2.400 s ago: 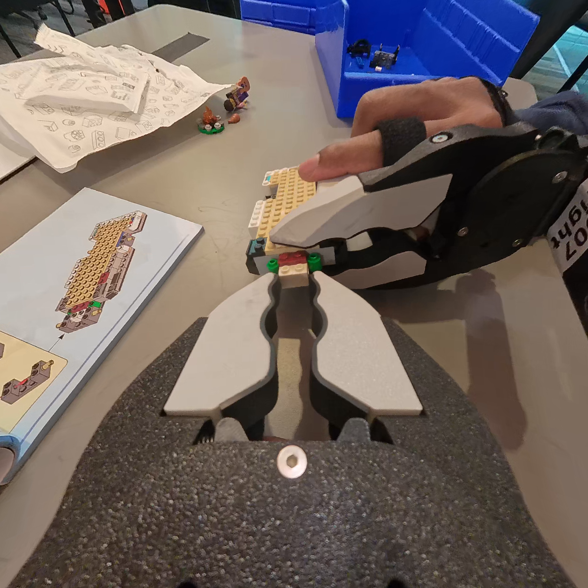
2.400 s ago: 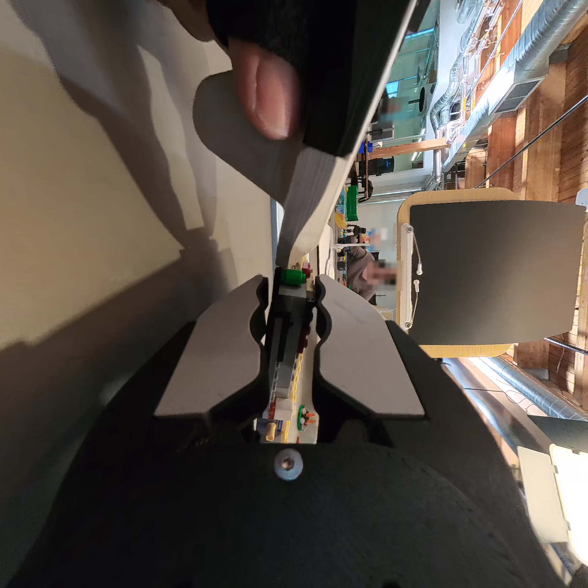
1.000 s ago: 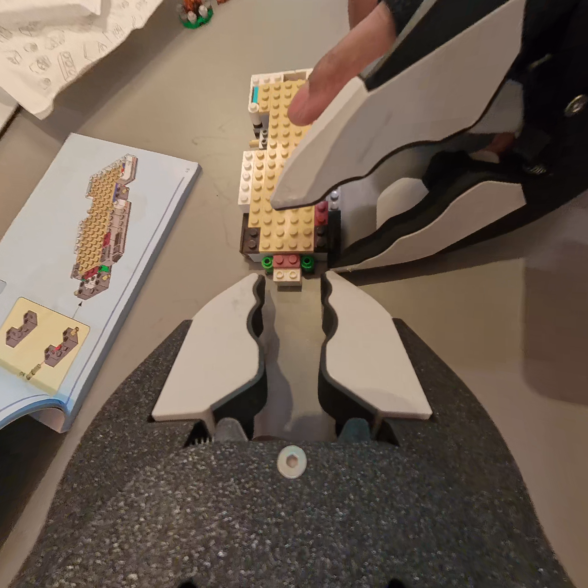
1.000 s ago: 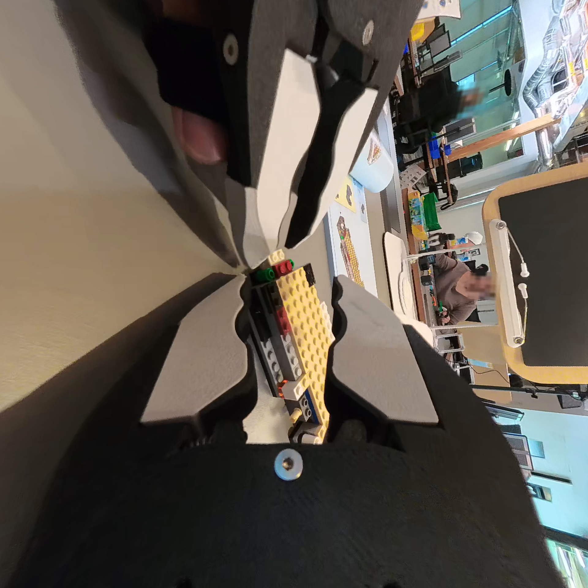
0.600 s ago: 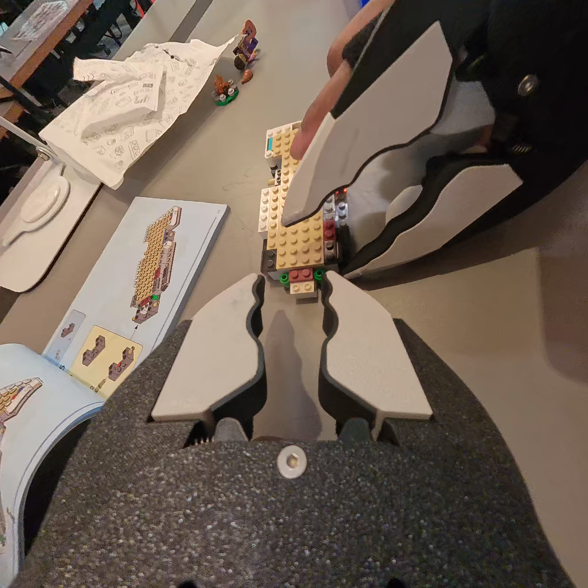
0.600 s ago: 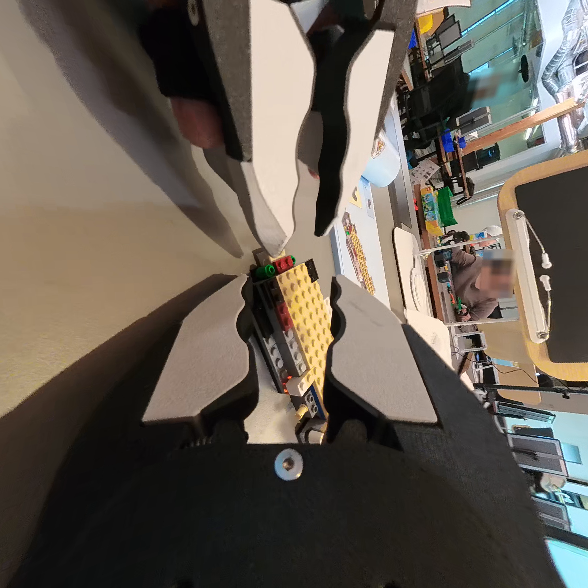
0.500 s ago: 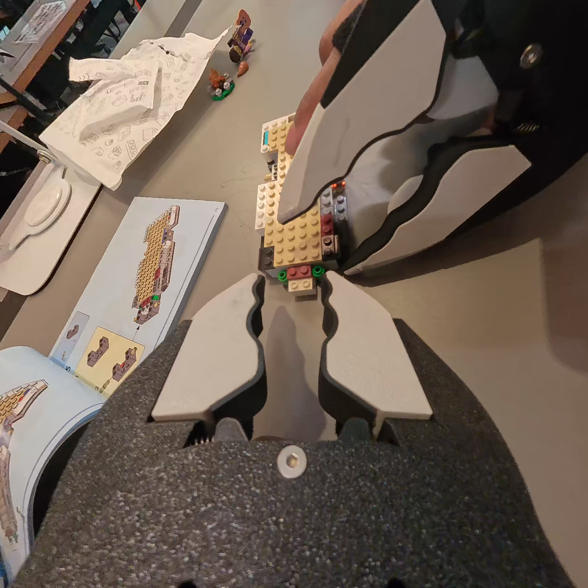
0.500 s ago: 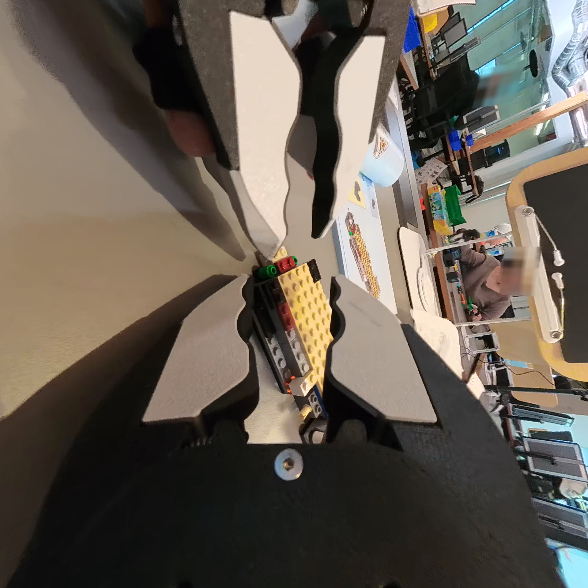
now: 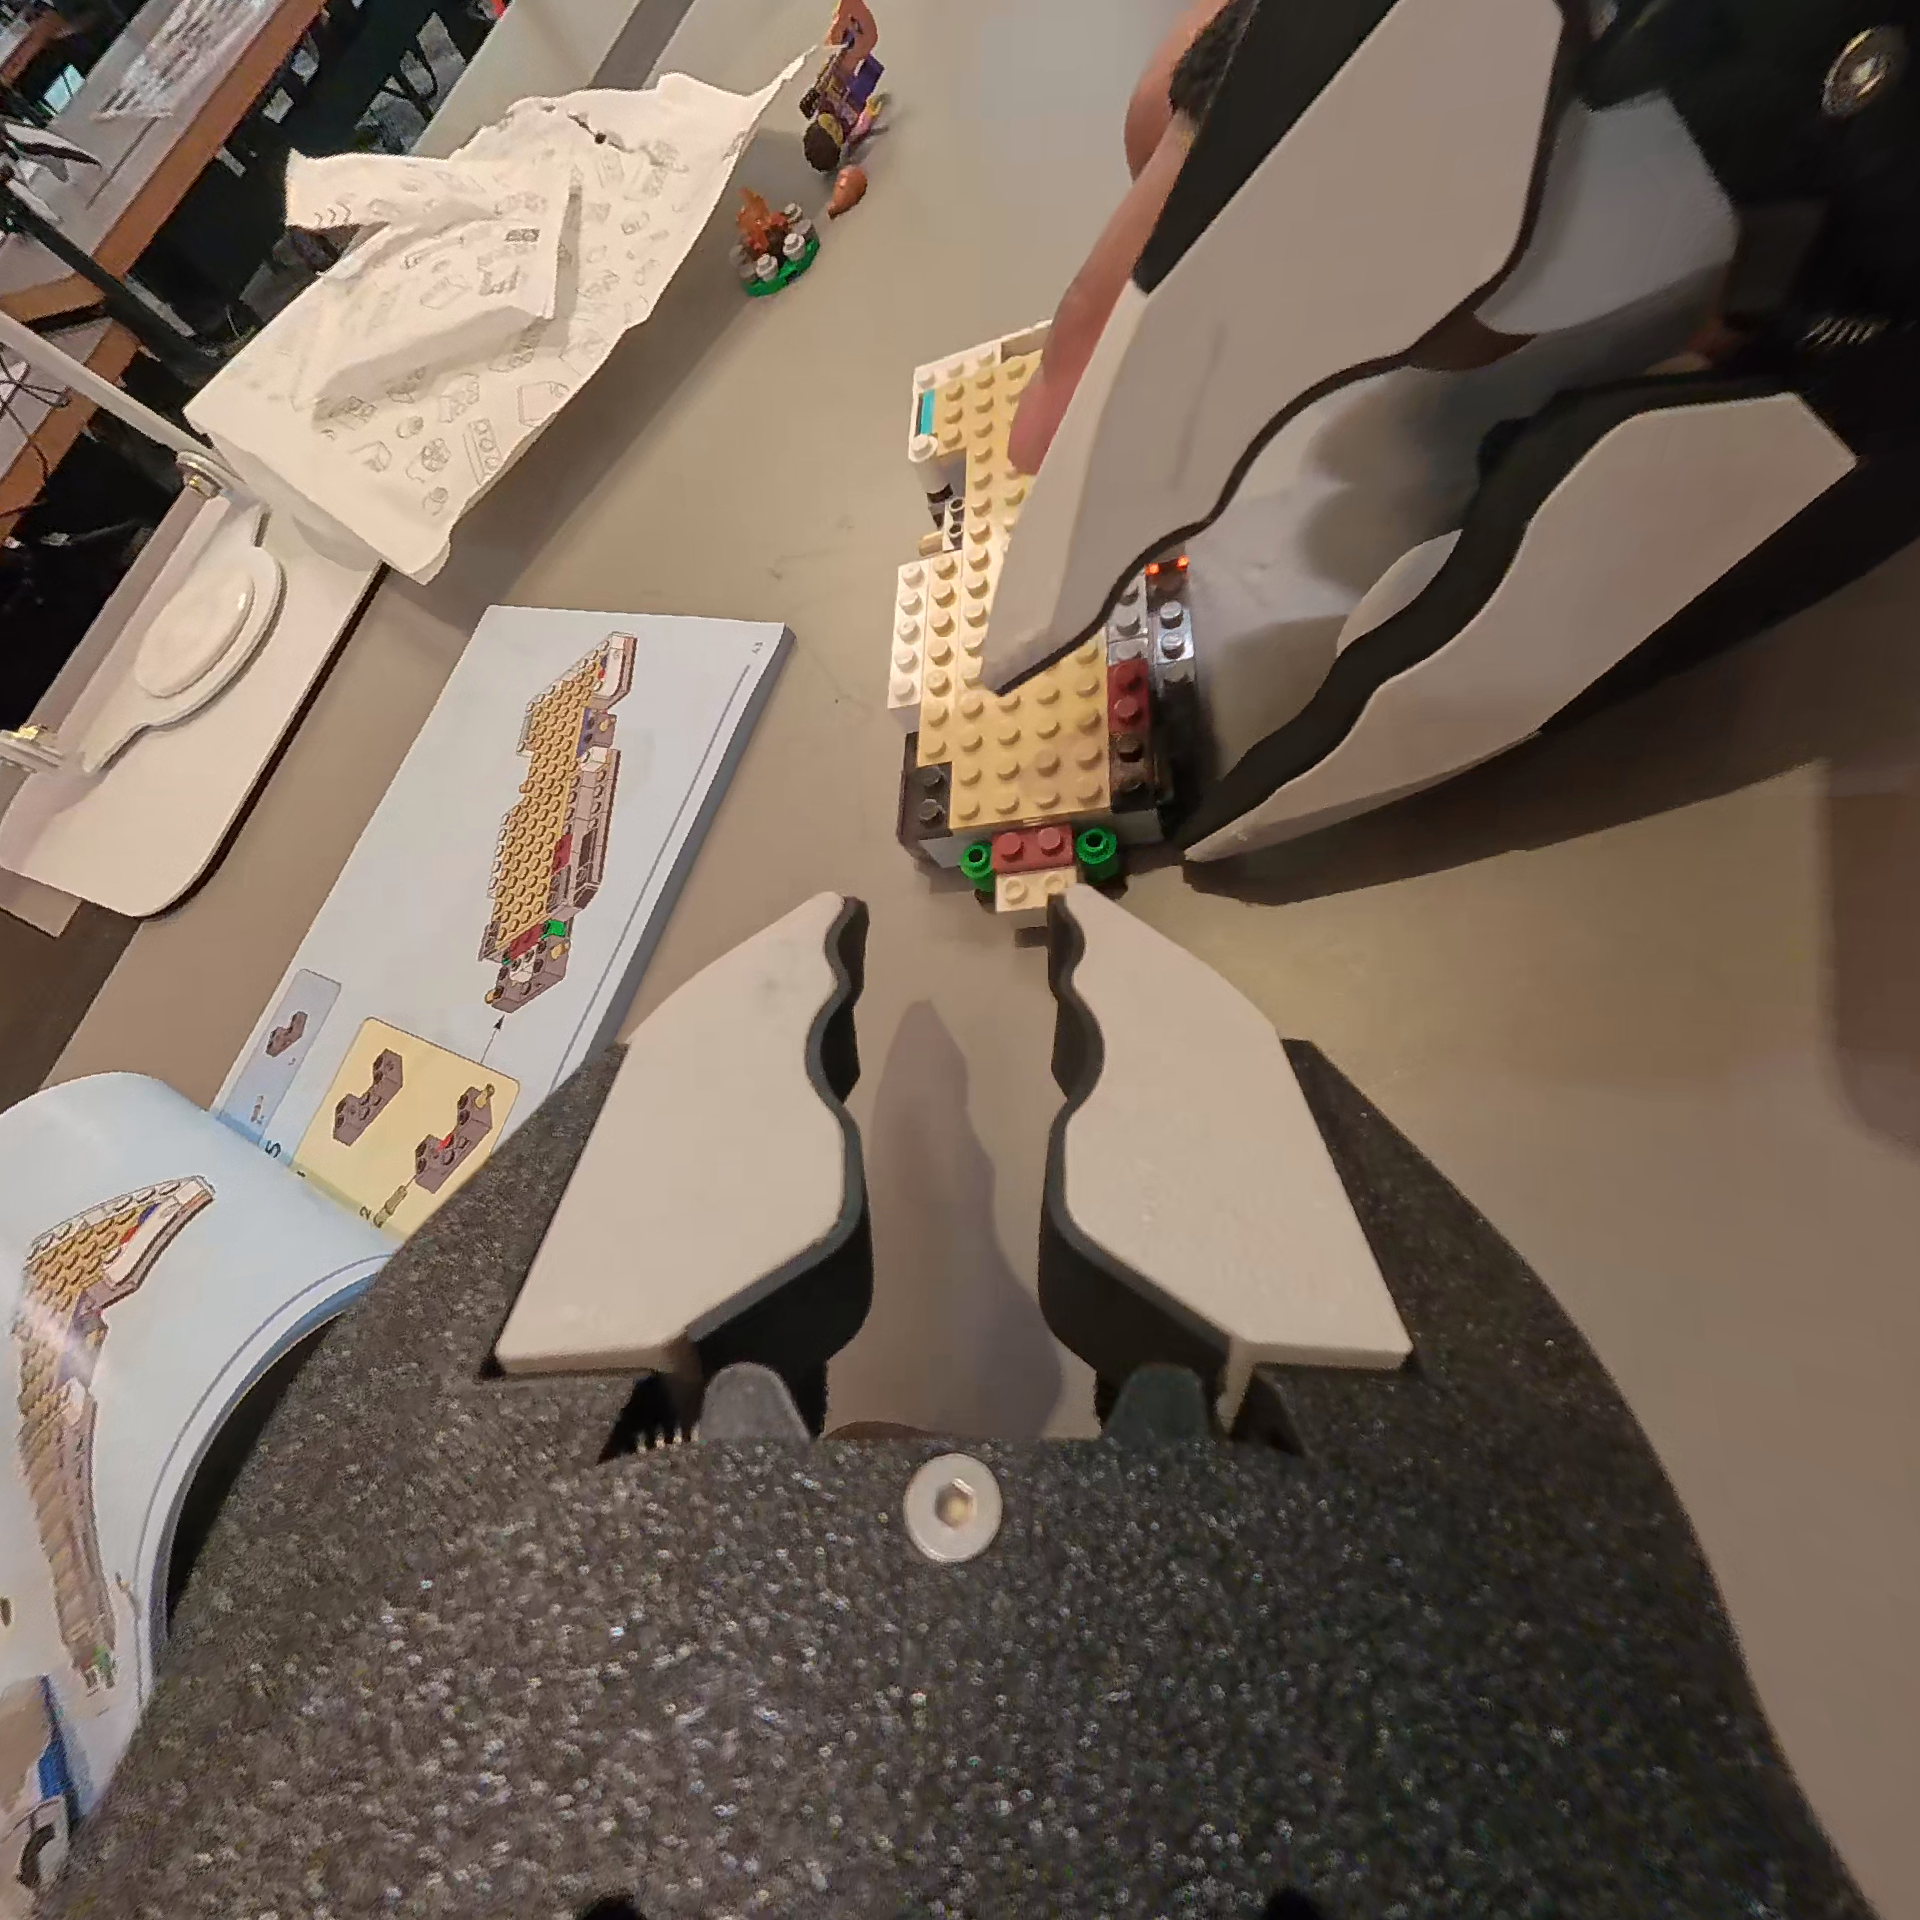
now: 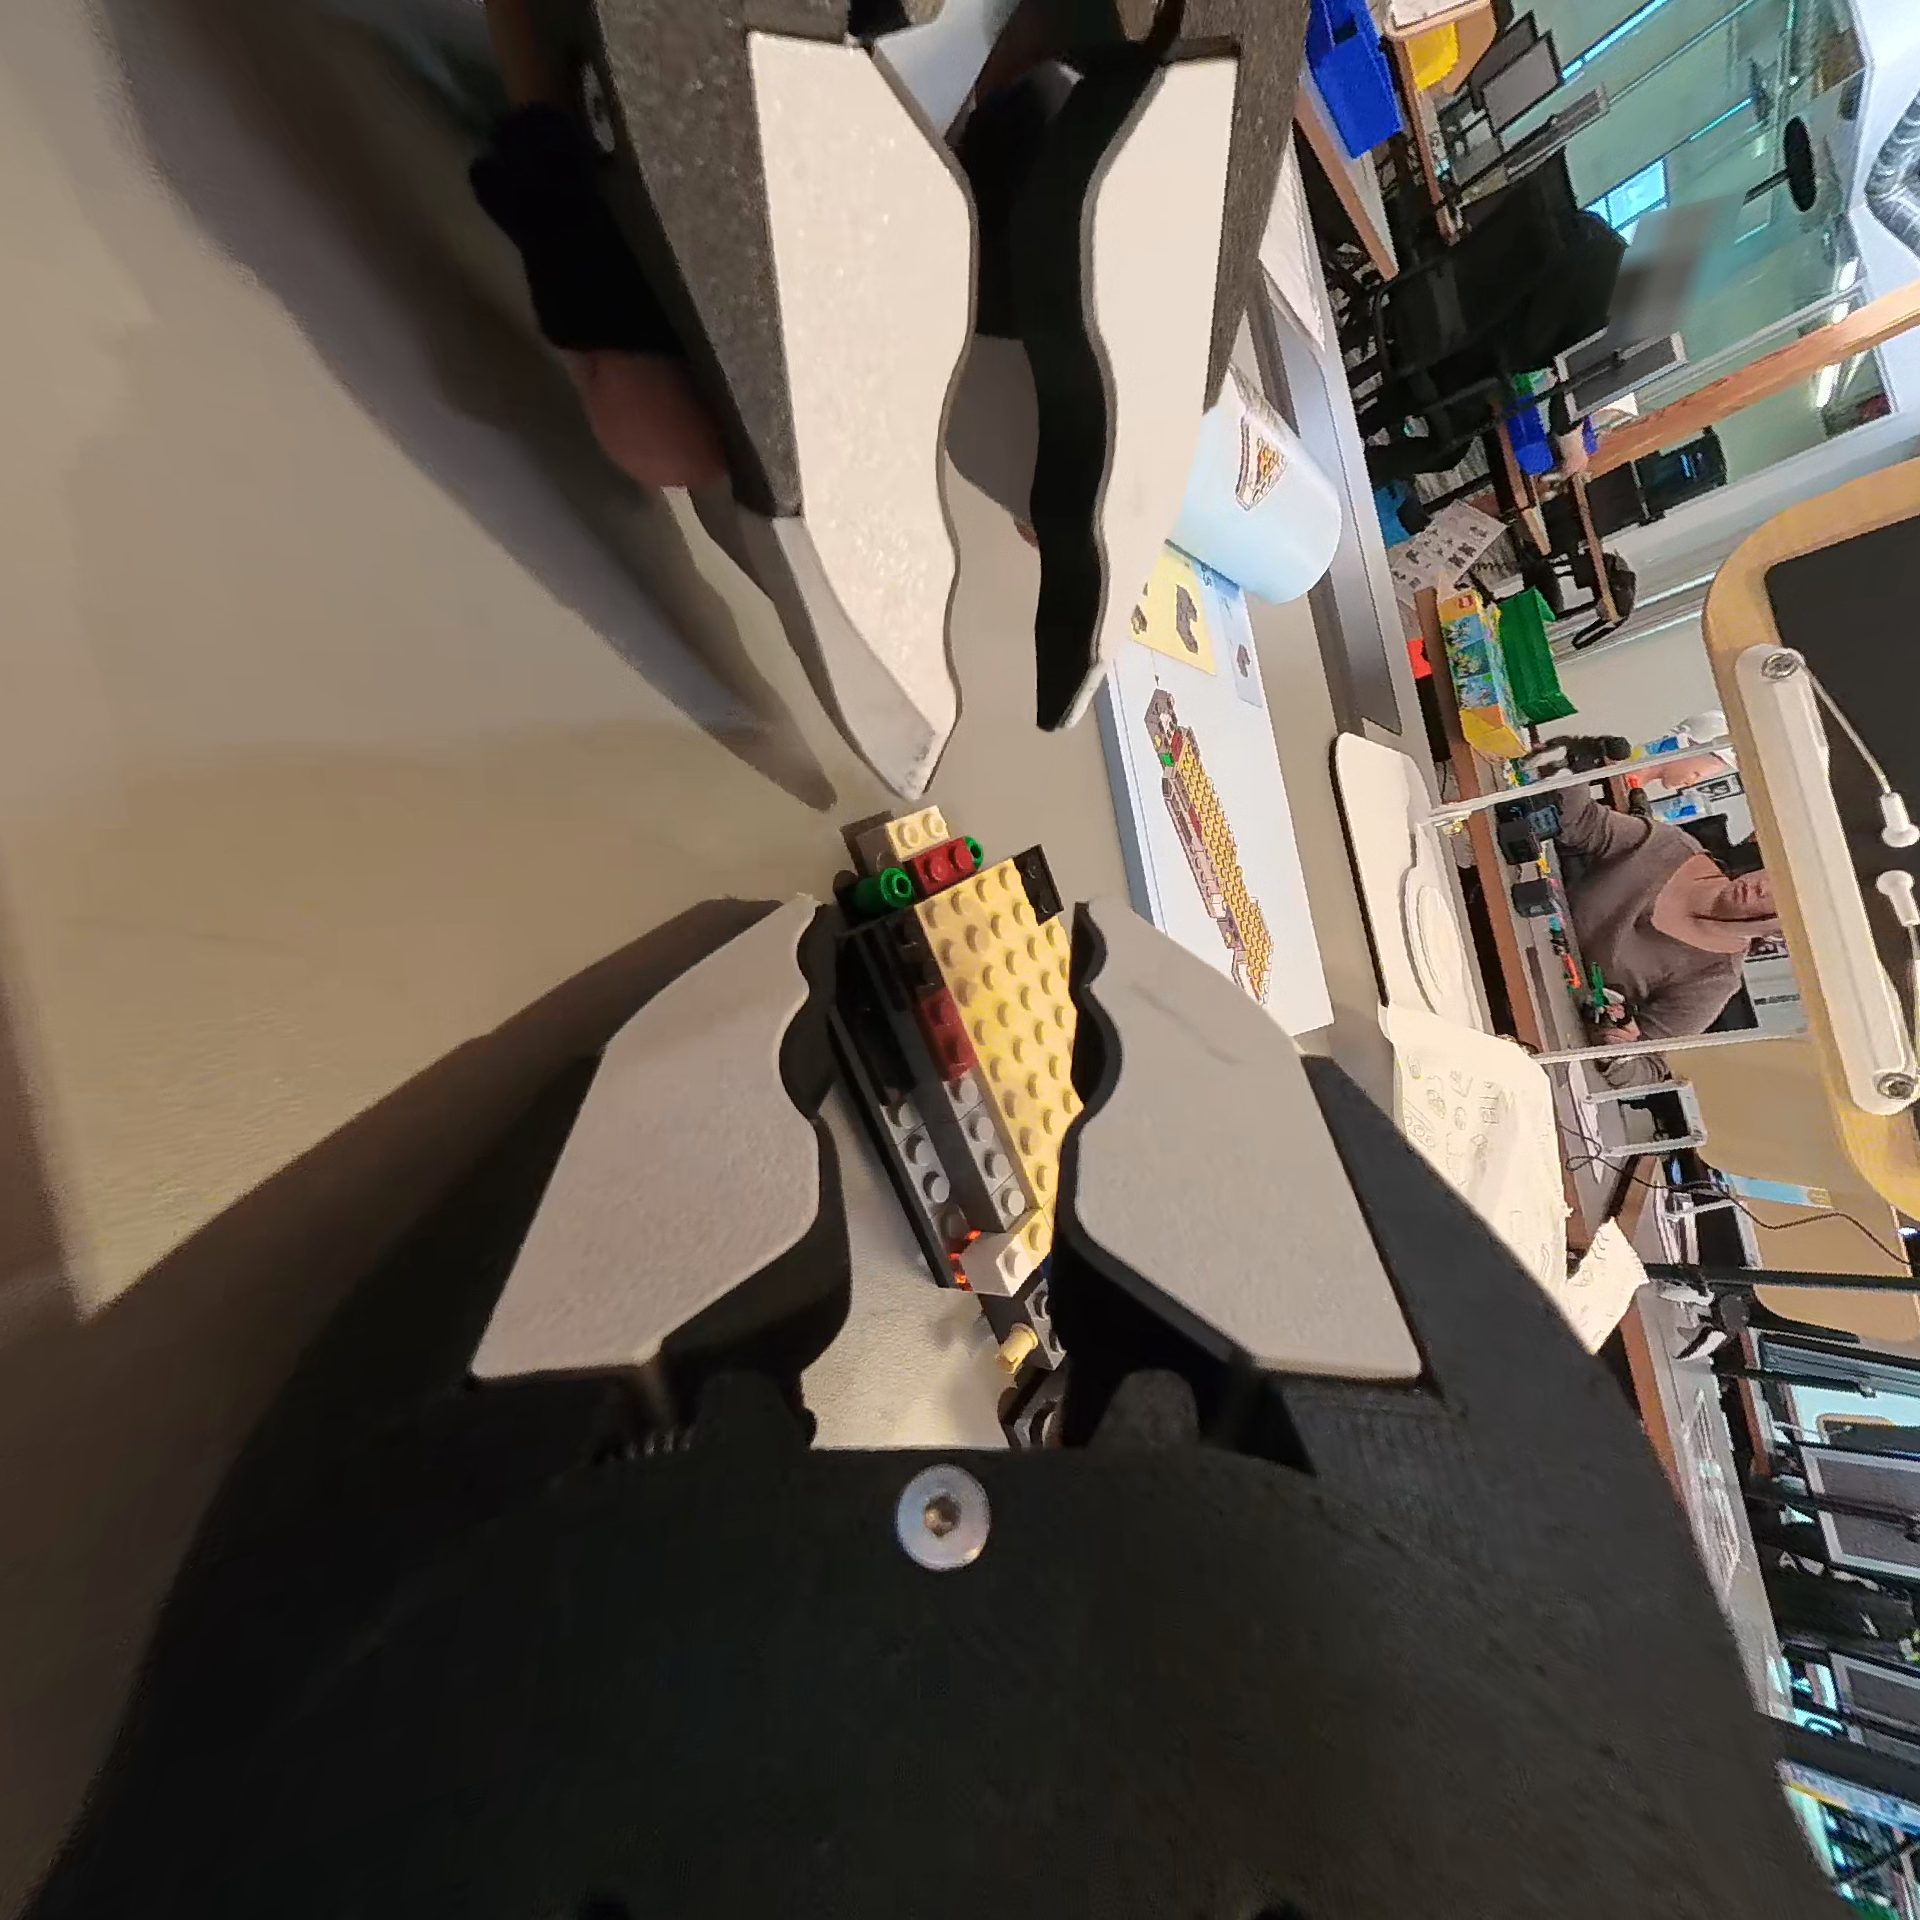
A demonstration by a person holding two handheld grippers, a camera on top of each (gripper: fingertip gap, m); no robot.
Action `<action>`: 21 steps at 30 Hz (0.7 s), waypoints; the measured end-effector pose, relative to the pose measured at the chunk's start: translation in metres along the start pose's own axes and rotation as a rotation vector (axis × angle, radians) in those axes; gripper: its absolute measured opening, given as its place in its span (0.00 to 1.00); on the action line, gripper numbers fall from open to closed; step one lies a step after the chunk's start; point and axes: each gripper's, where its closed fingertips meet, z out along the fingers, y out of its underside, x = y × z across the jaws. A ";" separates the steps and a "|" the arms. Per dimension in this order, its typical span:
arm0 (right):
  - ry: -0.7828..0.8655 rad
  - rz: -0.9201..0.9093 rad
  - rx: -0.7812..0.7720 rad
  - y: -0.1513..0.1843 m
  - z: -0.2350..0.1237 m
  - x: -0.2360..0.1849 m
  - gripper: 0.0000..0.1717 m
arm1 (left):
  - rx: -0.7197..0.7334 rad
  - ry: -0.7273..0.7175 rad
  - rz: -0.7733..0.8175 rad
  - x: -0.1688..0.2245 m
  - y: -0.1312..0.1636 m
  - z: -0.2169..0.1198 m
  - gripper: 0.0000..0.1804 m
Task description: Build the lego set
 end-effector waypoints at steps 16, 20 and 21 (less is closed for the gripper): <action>-0.011 0.030 0.014 0.004 0.001 0.003 0.25 | 0.038 0.006 -0.040 -0.005 -0.004 -0.002 0.19; -0.012 0.024 0.022 0.003 0.001 0.002 0.24 | 0.041 0.009 -0.046 -0.006 -0.004 -0.003 0.19; -0.013 0.027 0.024 0.003 0.001 0.002 0.24 | 0.036 0.010 -0.044 -0.006 -0.004 -0.002 0.19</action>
